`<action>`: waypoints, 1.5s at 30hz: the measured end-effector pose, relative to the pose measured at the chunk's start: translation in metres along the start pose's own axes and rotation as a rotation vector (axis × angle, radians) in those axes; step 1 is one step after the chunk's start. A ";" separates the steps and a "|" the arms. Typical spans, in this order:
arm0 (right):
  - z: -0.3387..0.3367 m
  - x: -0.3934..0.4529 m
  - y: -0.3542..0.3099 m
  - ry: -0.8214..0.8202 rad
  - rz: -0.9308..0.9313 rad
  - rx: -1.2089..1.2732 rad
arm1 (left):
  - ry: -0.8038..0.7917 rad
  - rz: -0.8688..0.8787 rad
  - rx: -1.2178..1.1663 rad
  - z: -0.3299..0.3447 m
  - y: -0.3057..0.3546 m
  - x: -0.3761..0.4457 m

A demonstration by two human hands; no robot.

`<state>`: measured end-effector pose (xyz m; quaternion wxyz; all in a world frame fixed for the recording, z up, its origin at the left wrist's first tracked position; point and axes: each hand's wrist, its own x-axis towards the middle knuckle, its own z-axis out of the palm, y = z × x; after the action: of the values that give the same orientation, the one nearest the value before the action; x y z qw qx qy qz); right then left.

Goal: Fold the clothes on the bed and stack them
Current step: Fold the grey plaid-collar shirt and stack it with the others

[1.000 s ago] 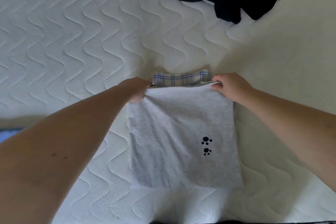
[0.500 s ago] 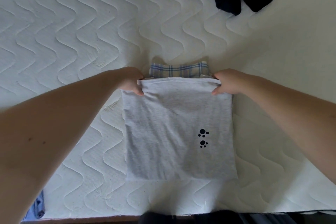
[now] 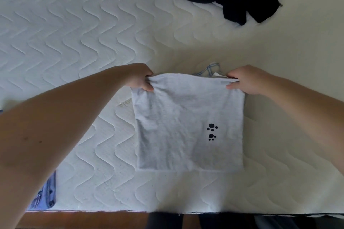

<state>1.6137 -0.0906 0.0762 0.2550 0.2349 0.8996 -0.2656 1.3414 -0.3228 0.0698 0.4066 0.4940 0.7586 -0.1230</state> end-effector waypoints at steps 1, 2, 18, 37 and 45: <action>-0.009 -0.005 -0.004 0.023 -0.006 -0.001 | -0.001 0.005 0.004 -0.012 0.002 -0.010; -0.020 -0.010 -0.008 0.050 -0.018 -0.002 | 0.008 0.010 0.015 -0.026 0.005 -0.022; -0.119 -0.067 -0.057 0.482 -0.041 -0.173 | 0.530 -0.007 0.188 -0.132 0.021 -0.129; 0.177 -0.100 -0.006 0.292 0.039 -0.168 | 0.584 -0.098 -0.071 0.210 0.061 -0.087; 0.187 -0.107 -0.016 0.335 0.138 -0.041 | 0.569 -0.228 -0.366 0.214 0.074 -0.088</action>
<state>1.7484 -0.2447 0.0080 0.1239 0.3316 0.9165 -0.1862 1.5263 -0.4706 0.0138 0.2445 0.3399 0.9011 0.1127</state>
